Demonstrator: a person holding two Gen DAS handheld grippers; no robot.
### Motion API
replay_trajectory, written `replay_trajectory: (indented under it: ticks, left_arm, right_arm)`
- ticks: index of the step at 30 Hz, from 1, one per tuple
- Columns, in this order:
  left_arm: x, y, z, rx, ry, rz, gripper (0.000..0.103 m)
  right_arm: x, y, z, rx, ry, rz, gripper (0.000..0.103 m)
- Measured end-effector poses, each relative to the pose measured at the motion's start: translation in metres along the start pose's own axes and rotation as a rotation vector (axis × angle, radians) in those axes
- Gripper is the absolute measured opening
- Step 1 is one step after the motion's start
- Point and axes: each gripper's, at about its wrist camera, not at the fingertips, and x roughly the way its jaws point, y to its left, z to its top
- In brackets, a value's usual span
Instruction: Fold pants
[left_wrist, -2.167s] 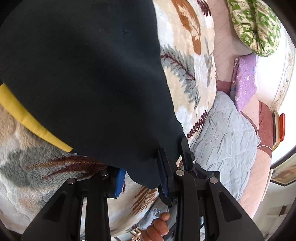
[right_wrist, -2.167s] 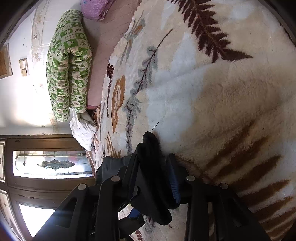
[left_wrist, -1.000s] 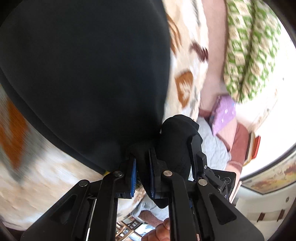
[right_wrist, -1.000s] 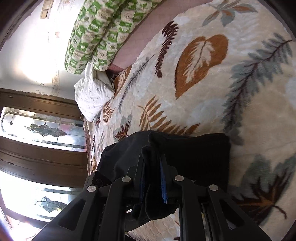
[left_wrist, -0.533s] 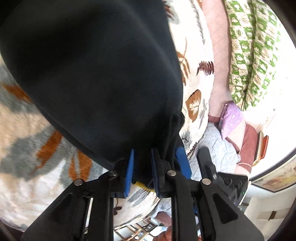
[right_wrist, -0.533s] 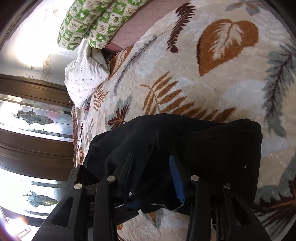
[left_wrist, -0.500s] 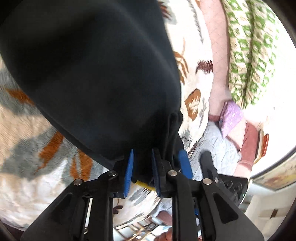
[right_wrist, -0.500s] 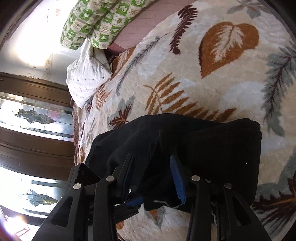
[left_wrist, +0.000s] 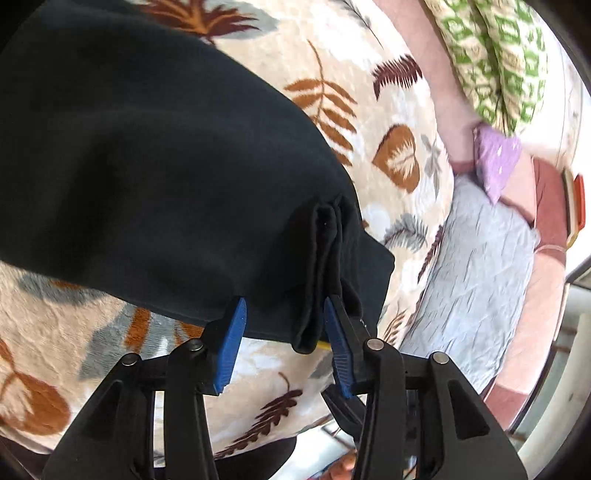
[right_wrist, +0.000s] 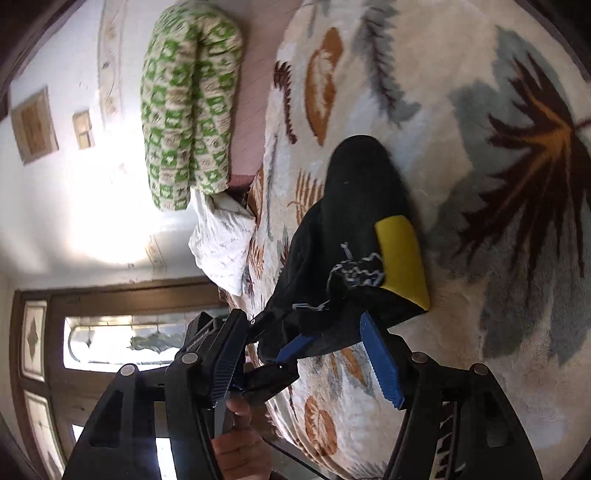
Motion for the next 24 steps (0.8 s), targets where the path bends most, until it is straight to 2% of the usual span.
replay_trajectory:
  ticks: [3,6,9,12,16,22,23,24]
  left_arm:
    - [-0.016,-0.003,-0.002,0.039,-0.037,-0.008,0.043]
    - [-0.023,-0.008,-0.001,0.067,-0.079,0.038,0.063]
    - [-0.024,-0.011,-0.001,0.098,-0.087,0.063,0.063]
    - [-0.011,-0.018,0.002,0.117,-0.065,0.097,0.063]
    - [0.017,-0.030,0.004,0.153,-0.006,0.158,0.063]
    - [0.043,-0.052,0.005,0.177,0.031,0.091,0.063]
    - [0.045,-0.053,0.004,0.185,0.031,0.098,0.059]
    - [0.047,-0.056,0.003,0.201,0.022,0.117,0.043]
  right_arm:
    - [0.006,-0.017,0.005,0.116,-0.068,0.055,0.069]
    - [0.014,-0.025,0.009,0.179,-0.106,0.055,0.073]
    - [0.020,-0.036,0.008,0.272,-0.186,0.056,0.073]
    - [0.017,-0.038,0.008,0.285,-0.251,0.063,0.073]
    - [0.021,-0.042,0.007,0.297,-0.263,0.099,0.073]
    - [0.013,-0.051,0.004,0.331,-0.268,0.143,0.071]
    - [0.012,-0.054,0.004,0.339,-0.268,0.146,0.069]
    - [0.011,-0.056,0.003,0.344,-0.268,0.153,0.069]
